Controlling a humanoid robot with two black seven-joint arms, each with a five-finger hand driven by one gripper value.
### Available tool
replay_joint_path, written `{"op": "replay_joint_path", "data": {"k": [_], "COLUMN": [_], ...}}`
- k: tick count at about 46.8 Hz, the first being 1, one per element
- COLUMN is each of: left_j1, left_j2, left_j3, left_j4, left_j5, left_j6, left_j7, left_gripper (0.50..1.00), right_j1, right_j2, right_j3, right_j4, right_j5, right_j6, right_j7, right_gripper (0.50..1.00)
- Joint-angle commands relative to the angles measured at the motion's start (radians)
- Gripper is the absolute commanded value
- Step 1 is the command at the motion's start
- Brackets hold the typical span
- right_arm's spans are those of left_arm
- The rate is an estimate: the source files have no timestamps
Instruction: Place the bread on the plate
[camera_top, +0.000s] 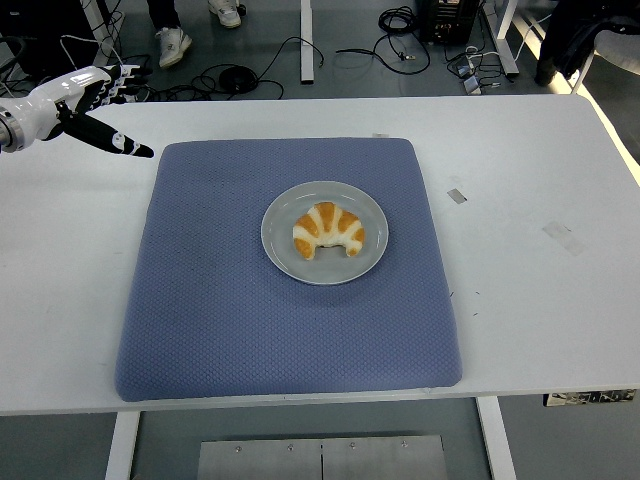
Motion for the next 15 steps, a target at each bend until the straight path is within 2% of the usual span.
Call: {"op": "replay_joint_path", "data": {"k": [1, 15], "left_j1": [0.001, 0.003], "left_j2": [0.0, 0.0], "left_j3": [0.0, 0.001], "left_j4": [0.0, 0.0], "left_j5": [0.0, 0.0], "left_j6": [0.0, 0.001], "left_j7": [0.0, 0.0], "left_gripper": [0.974, 0.974], "right_j1": [0.003, 0.01], "right_j2": [0.0, 0.0], "right_j3": [-0.001, -0.002], "right_j4": [-0.005, -0.009], "right_j5": [0.0, 0.0], "right_j6": [-0.001, -0.001], "right_j7": [0.0, 0.001], "right_gripper": [1.0, 1.0]}}
